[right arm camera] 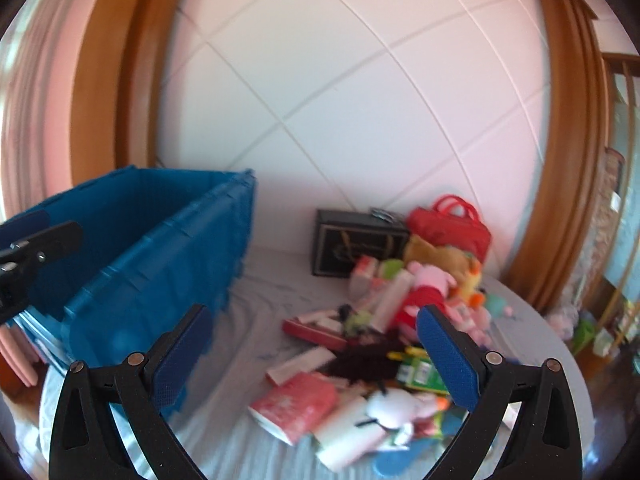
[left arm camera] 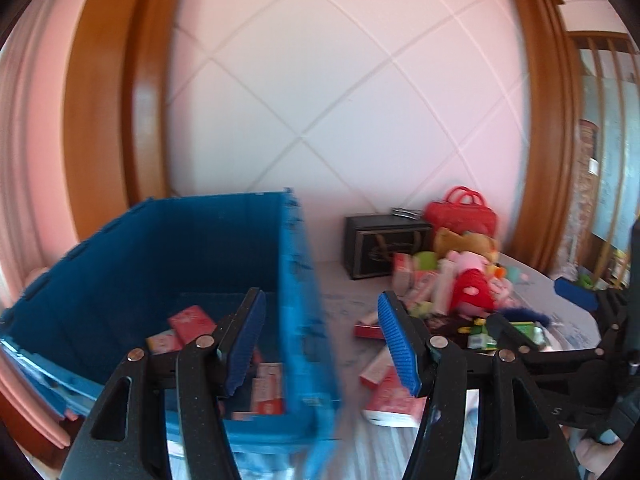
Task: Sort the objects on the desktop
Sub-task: 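Move both open tools back toward the pile on the table, then grasp the pink flower tissue pack with the left tool while the right tool grasps the white plush toy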
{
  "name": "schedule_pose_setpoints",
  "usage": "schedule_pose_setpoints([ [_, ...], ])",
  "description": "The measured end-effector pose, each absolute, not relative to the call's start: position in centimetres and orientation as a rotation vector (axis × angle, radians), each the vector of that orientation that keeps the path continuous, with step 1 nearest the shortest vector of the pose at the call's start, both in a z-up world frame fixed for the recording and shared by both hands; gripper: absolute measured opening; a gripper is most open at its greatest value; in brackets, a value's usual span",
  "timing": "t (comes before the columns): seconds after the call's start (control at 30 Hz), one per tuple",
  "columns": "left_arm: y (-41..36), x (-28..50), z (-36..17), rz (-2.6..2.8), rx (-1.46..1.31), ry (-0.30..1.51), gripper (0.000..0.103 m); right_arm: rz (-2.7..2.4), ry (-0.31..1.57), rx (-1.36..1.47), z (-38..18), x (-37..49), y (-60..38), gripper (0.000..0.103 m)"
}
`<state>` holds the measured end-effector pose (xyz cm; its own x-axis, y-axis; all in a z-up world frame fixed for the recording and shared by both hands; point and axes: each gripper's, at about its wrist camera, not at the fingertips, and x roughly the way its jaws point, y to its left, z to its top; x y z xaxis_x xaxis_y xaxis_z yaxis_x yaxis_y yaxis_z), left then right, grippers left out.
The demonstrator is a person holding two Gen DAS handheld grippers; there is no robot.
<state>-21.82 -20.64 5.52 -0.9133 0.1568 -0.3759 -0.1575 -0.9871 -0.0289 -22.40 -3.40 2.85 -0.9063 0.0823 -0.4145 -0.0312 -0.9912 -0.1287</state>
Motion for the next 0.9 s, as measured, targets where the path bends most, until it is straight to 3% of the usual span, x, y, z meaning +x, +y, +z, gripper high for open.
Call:
schedule_pose_setpoints([
  [0.2,-12.9,-24.0,2.8,2.775,-0.71,-0.039,0.058,2.892,-0.087,-0.851,-0.7,-22.6,5.9,0.103],
  [0.43,-7.4,-27.9,-3.9,2.722,-0.995,-0.012,0.058,2.819,0.032,-1.02,-5.2,-23.7,13.9,0.103],
  [0.9,-6.8,-33.7,-15.9,2.531,-1.418,0.053,0.058,2.725,0.097,-1.362,-12.8,-27.7,16.5,0.103],
])
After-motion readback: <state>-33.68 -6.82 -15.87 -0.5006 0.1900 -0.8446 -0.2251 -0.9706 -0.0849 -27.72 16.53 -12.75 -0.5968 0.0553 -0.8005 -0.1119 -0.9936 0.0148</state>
